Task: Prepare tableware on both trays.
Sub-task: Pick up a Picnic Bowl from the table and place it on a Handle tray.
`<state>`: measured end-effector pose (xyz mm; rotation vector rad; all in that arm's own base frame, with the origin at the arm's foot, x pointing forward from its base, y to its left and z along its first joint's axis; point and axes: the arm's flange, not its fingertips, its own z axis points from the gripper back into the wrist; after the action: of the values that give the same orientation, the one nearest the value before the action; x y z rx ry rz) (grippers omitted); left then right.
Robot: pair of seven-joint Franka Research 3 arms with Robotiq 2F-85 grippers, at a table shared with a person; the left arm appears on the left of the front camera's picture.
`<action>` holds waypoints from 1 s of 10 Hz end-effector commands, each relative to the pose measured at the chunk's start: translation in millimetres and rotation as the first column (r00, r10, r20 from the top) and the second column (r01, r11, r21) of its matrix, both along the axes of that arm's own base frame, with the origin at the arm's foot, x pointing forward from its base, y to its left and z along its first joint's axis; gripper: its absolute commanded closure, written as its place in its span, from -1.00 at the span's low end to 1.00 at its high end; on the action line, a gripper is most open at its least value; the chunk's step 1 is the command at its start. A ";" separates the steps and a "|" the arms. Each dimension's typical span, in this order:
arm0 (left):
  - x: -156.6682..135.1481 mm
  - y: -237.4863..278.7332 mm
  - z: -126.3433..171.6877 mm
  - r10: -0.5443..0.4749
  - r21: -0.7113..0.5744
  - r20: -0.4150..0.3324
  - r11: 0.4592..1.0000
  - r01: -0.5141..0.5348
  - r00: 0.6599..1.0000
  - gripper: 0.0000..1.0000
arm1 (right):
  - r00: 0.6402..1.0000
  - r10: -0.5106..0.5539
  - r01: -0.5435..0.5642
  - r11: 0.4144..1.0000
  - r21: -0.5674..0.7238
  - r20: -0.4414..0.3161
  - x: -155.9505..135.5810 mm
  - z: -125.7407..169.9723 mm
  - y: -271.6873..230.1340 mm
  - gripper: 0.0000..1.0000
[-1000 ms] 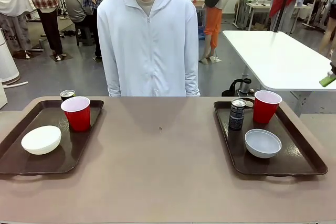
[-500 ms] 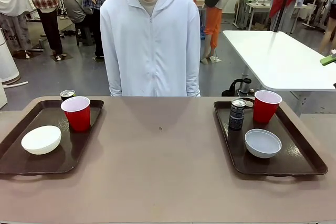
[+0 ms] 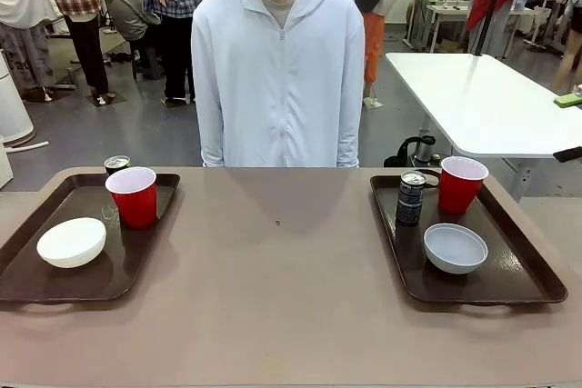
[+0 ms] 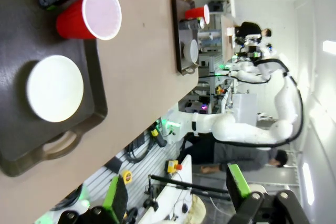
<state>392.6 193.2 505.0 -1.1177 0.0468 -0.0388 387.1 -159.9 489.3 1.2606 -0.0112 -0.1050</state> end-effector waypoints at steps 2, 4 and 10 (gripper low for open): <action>0.7 0.1 4.1 0.009 -0.013 -0.005 1.000 -0.009 1.000 -1.00 | 0.999 0.003 -0.001 0.999 0.041 -0.047 11.1 -30.8 -37.3 -1.00; 0.7 0.1 4.1 0.009 -0.013 -0.005 1.000 -0.009 1.000 -1.00 | 0.997 -0.045 0.046 0.999 0.013 -0.065 8.3 -43.2 -52.7 -1.00; 0.7 0.1 4.1 0.009 -0.013 -0.005 1.000 -0.009 1.000 -1.00 | 0.996 -0.038 0.042 0.998 0.050 -0.077 5.3 -47.0 -47.5 -1.00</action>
<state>392.6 193.1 505.0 -1.1177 0.0469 -0.0390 395.3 -206.7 441.7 1.2878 0.0375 -0.1874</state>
